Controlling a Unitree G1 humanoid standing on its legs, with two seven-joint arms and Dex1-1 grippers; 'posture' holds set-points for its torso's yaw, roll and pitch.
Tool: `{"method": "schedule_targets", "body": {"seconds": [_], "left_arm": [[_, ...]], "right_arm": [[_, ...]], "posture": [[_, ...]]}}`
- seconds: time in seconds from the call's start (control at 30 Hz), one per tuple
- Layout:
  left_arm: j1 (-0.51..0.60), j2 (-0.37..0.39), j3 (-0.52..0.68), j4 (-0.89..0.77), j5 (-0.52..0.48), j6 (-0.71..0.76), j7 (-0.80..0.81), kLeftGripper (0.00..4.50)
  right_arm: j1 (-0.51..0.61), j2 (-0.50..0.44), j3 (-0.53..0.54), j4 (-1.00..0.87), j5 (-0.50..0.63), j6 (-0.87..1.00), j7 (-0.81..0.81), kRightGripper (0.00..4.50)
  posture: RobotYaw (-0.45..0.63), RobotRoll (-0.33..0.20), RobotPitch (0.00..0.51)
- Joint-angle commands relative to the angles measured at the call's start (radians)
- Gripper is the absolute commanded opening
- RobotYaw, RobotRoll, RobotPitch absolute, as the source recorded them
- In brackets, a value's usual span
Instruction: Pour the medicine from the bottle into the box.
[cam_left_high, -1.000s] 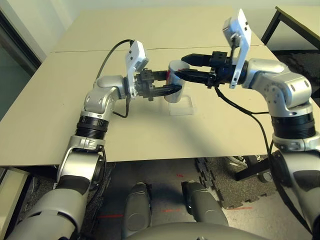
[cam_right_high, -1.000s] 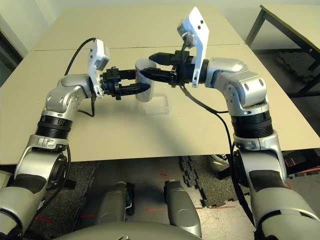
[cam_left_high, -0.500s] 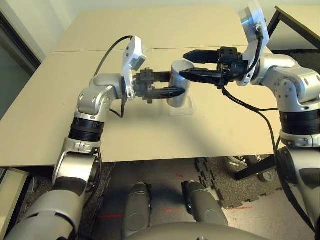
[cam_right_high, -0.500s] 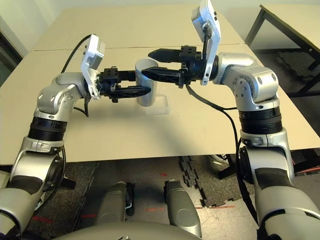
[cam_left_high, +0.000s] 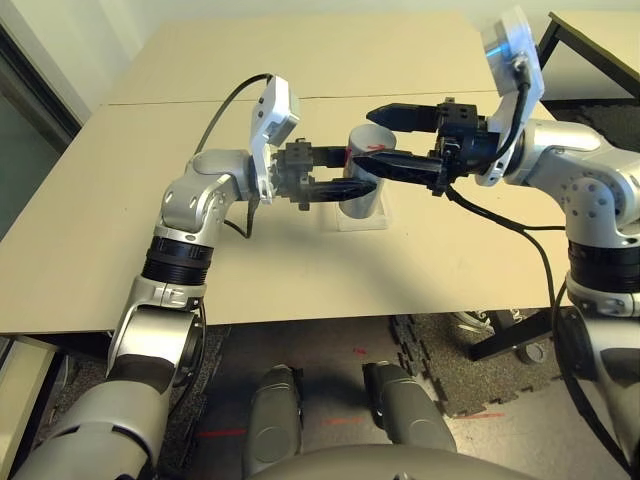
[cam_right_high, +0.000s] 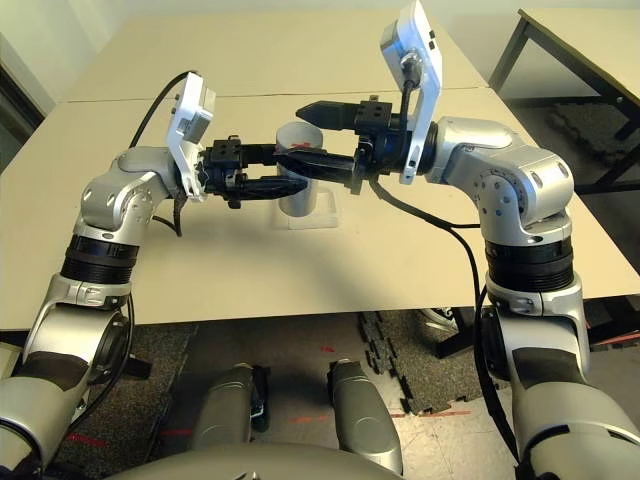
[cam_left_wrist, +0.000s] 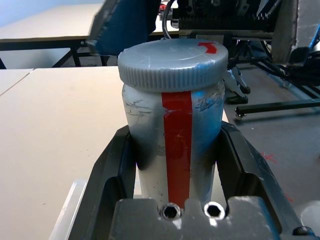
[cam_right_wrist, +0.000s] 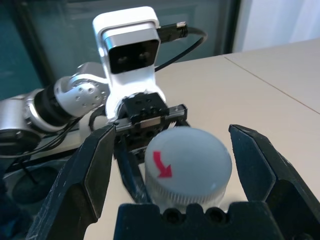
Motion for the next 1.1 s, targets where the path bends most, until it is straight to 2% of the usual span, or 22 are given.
{"method": "schedule_targets", "body": {"seconds": [0.03, 0.4, 1.1], "left_arm": [[0.001, -0.007, -0.012, -0.011, 0.0, -0.01, 0.003, 2.47], [0.026, -0.009, -0.018, -0.057, -0.009, 0.004, 0.014, 2.47], [0.029, 0.025, -0.01, -0.02, -0.002, -0.021, 0.015, 2.47]], "right_arm": [[-0.015, 0.018, 0.035, 0.022, -0.041, -0.042, -0.015, 4.5], [-0.029, 0.032, 0.024, 0.109, -0.099, -0.094, -0.041, 4.5], [0.113, -0.101, -0.14, -0.001, 0.012, 0.017, -0.1, 4.5]], "posture": [[-0.17, 0.0, 0.107], [-0.17, 0.0, 0.107], [-0.19, 0.0, 0.099]]}}
